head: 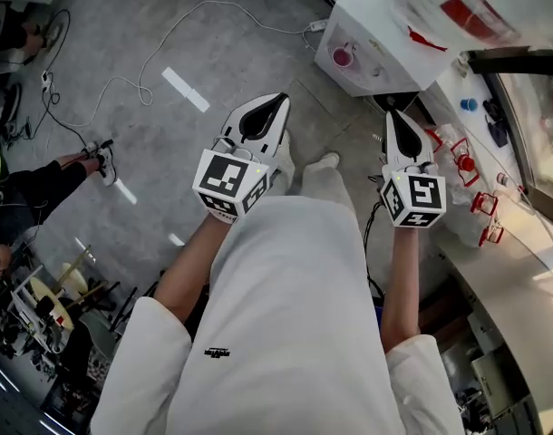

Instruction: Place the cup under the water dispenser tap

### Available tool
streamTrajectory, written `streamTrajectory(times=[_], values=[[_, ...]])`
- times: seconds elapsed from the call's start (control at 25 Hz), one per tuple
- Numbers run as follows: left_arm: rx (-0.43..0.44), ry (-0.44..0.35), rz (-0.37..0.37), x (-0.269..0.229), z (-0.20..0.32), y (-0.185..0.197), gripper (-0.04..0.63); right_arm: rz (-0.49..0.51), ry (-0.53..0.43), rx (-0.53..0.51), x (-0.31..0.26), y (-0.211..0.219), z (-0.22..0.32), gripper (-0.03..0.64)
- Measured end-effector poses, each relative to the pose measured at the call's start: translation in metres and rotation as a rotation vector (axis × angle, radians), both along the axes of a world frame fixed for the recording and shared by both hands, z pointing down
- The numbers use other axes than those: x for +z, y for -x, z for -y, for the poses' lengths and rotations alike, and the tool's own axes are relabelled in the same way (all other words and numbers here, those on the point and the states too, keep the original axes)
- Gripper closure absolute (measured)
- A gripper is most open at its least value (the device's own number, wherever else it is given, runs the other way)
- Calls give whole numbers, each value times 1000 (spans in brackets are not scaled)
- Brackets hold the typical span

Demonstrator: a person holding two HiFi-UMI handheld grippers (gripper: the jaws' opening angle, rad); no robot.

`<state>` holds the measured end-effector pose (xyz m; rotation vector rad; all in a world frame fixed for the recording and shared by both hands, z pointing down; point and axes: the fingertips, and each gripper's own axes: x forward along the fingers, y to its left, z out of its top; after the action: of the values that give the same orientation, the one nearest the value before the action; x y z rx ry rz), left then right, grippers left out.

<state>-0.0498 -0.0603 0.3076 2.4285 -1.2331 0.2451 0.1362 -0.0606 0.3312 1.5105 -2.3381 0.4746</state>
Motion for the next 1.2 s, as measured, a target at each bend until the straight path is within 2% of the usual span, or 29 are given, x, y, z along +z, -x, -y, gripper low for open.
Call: streamTrajectory(times=[0.72,0.92,1.2], values=[[109,-139,-40,-90,-5,2,589,-27,-236,83,-117,-19,-32,606],[158,-170,-32,-104,-8,-3,589,-3,-297,128,-138,-17,-42,606],[159,-195,-49,-114,-7,-1,589,17,-350,168,-151,-10,-52,606]])
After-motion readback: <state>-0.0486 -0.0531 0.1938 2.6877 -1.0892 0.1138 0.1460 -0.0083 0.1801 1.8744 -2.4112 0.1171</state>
